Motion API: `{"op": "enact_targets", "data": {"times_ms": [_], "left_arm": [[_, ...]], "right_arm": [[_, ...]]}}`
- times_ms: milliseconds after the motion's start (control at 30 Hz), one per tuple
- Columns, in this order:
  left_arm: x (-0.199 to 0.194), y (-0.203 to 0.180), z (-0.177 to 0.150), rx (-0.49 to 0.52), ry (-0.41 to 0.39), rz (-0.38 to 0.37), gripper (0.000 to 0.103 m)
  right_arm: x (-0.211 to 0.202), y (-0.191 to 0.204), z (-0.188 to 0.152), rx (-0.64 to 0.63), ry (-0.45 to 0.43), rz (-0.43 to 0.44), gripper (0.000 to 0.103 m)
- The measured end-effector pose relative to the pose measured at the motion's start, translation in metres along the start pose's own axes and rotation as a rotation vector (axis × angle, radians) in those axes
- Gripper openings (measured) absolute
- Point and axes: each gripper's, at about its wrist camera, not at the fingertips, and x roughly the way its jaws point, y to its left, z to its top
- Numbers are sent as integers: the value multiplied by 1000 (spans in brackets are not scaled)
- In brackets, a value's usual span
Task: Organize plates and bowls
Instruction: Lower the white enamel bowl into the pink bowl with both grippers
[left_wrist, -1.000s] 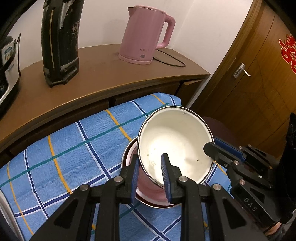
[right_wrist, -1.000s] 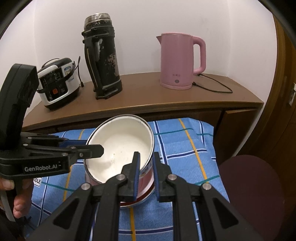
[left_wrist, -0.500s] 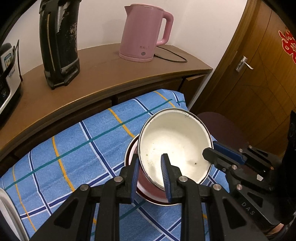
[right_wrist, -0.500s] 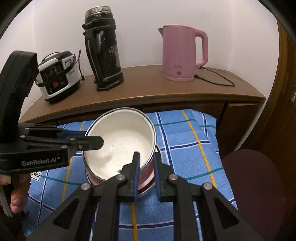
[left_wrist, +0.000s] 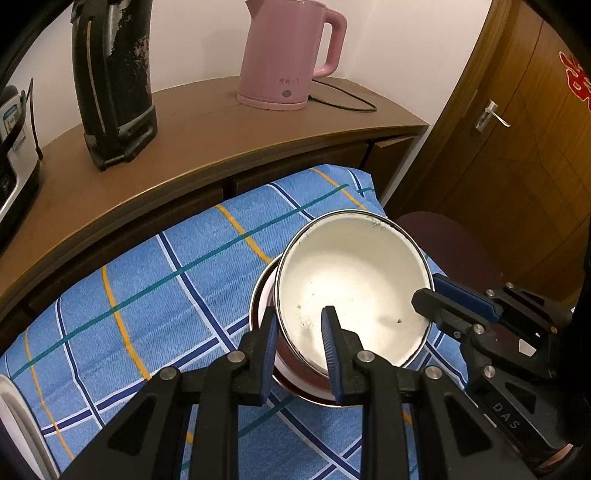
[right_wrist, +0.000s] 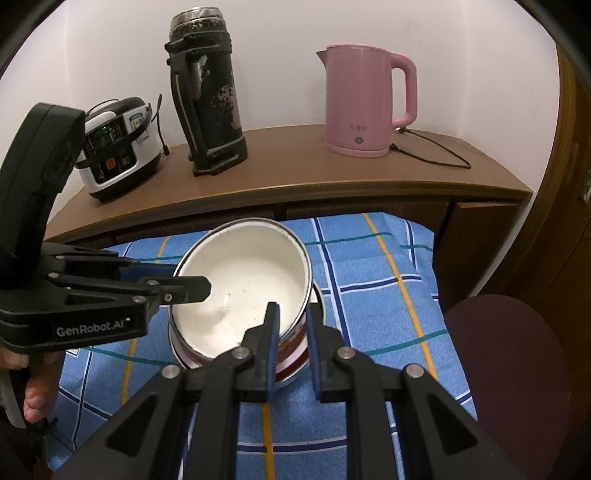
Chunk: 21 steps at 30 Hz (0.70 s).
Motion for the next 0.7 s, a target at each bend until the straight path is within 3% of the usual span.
{"op": "enact_targets", "data": {"times_ms": [700], "left_arm": [[2,-5,0,31,5,2,26]], "right_arm": [[4,-4,-4,10,18,-4,16]]}}
